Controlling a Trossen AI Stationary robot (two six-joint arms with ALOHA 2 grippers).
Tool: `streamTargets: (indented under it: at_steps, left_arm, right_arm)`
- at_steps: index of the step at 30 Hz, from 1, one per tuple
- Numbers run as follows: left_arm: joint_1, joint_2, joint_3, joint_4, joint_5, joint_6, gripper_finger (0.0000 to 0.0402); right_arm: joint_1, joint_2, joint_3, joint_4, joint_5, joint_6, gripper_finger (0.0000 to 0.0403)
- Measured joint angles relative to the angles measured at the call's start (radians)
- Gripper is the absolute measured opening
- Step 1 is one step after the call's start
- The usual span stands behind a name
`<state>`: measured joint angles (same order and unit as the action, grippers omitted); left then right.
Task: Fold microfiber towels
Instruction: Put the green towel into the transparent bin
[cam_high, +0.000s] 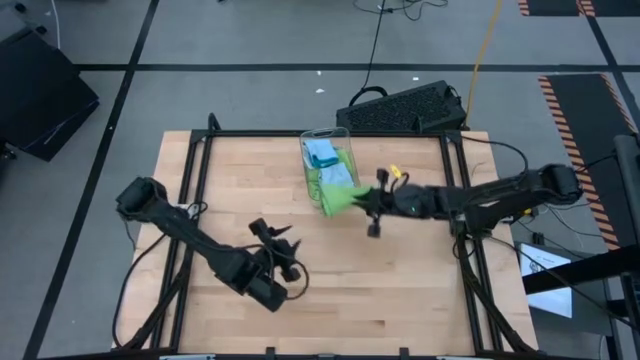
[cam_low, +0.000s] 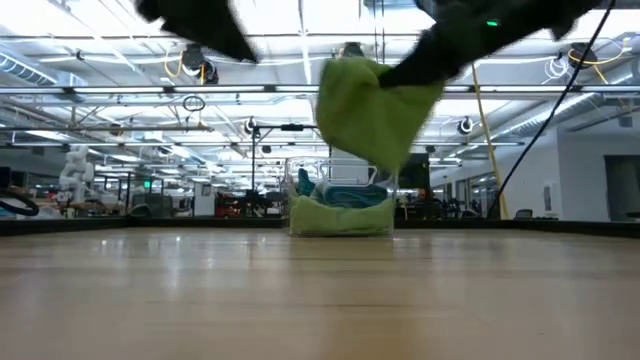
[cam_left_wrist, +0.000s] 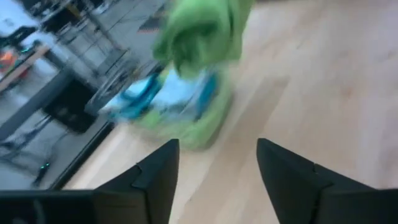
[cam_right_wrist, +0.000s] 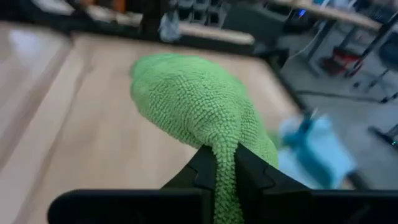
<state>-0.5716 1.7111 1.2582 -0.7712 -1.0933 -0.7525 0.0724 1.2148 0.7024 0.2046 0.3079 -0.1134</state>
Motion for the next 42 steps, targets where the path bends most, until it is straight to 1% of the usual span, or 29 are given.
streamTargets:
  at_steps: [1,3,5,6,8,10,13,16,19,21,24,27,31,38,42]
  left_arm:
    - [-0.001,-0.012,-0.02,-0.024,0.0,-0.026,0.0214]
    - [0.006,-0.03,-0.039,-0.006,-0.006,-0.059,0.0204]
    - [0.005,-0.055,-0.064,-0.027,-0.006,-0.081,0.0197]
    - [0.003,-0.061,-0.071,-0.043,-0.003,-0.082,0.0195]
    - [0.009,-0.065,-0.072,-0.019,0.003,-0.089,0.0192]
    - [0.006,-0.076,-0.081,-0.055,0.01,-0.082,0.0192]
    - [0.015,-0.079,-0.075,-0.038,0.009,-0.062,0.0191]
    - [0.018,-0.078,-0.077,-0.042,0.01,-0.034,0.0191]
    - [0.025,-0.078,-0.077,-0.044,0.01,-0.016,0.0191]
    - [0.029,-0.078,-0.077,-0.047,0.012,-0.012,0.0191]
    - [0.03,-0.078,-0.077,-0.047,0.011,-0.001,0.0191]
    - [0.03,-0.078,-0.077,-0.045,0.012,0.01,0.0191]
    - [0.03,-0.077,-0.077,-0.044,0.012,0.01,0.0191]
    - [0.034,-0.077,-0.077,-0.041,0.014,0.01,0.0191]
    - [0.035,-0.077,-0.077,-0.04,0.016,0.01,0.0191]
  right_arm:
    - [-0.028,0.01,0.023,0.011,-0.02,-0.019,0.0017]
    - [-0.073,0.024,0.05,-0.004,-0.046,-0.058,0.0016]
    - [-0.104,0.057,0.093,0.002,-0.049,-0.11,0.0016]
    - [-0.117,0.066,0.104,0.006,-0.051,-0.14,0.0016]
    - [-0.148,0.091,0.13,0.003,-0.05,-0.204,0.0016]
    - [-0.18,0.118,0.162,0.02,-0.051,-0.255,0.0016]
    - [-0.23,0.155,0.199,0.02,-0.049,-0.357,0.0016]
    - [-0.281,0.192,0.218,0.015,-0.057,-0.441,0.0016]
    - [-0.327,0.244,0.222,0.028,-0.123,-0.517,0.0016]
    - [-0.344,0.289,0.222,0.037,-0.151,-0.544,0.0016]
    - [-0.348,0.344,0.22,0.034,-0.154,-0.578,0.0016]
    - [-0.348,0.369,0.22,0.051,-0.174,-0.575,0.0016]
    - [-0.348,0.367,0.22,0.032,-0.261,-0.511,0.0023]
    - [-0.355,0.362,0.221,-0.018,-0.283,-0.361,0.0046]
    - [-0.353,0.362,0.221,-0.037,-0.284,-0.305,0.0075]
